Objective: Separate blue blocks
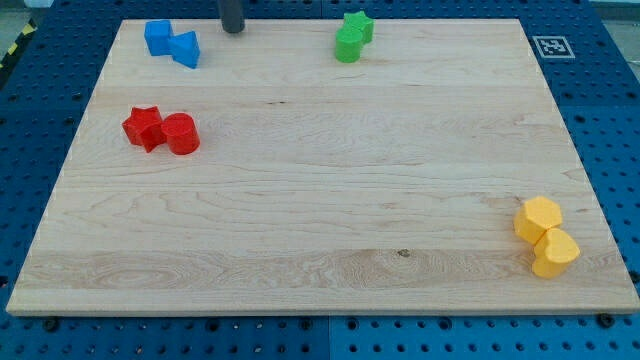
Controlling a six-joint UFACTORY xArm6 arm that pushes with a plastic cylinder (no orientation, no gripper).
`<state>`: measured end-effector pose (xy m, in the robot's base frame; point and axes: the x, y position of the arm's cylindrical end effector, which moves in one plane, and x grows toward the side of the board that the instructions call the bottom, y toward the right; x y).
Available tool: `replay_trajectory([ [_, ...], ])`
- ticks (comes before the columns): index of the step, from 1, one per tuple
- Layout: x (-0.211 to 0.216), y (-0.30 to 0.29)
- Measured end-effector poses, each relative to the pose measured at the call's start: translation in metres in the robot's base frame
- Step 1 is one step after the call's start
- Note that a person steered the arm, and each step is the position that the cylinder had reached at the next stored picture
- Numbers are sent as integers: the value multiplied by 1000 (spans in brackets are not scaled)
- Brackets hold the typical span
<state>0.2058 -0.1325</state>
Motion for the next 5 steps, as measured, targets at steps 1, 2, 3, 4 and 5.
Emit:
replay_trajectory([
  [1, 0, -16],
  [2, 0, -43],
  [3, 0, -55],
  [4, 1, -67],
  [5, 7, -80],
])
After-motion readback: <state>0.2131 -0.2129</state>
